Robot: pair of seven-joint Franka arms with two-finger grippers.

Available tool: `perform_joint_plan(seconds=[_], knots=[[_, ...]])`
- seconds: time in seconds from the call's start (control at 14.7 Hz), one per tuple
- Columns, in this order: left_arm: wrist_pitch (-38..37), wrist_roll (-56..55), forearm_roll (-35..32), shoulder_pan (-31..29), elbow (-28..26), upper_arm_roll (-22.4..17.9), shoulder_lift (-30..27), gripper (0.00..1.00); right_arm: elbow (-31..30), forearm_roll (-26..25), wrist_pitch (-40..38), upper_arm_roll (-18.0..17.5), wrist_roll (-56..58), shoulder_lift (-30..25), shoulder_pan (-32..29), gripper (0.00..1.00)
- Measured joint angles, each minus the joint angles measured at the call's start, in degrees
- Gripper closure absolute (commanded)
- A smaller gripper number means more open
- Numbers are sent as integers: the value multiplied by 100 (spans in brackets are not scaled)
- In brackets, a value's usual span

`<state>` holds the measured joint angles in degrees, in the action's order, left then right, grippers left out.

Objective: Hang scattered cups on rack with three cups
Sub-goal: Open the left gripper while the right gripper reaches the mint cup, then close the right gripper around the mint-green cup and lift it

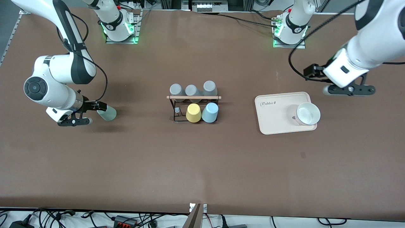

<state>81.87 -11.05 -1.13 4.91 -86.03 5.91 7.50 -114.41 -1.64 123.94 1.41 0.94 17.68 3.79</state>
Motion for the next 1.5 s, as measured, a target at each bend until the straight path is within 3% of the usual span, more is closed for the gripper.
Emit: perform_joint_plan(seconds=[0.75,1.5], knots=[[-92,-15,-18,-298,336,47,164,0,-13,1,414,1,-67,664,9,0],[99,-14,497,-602,201,79,91,0,-14,1,325,-8,-71,725,17,0]])
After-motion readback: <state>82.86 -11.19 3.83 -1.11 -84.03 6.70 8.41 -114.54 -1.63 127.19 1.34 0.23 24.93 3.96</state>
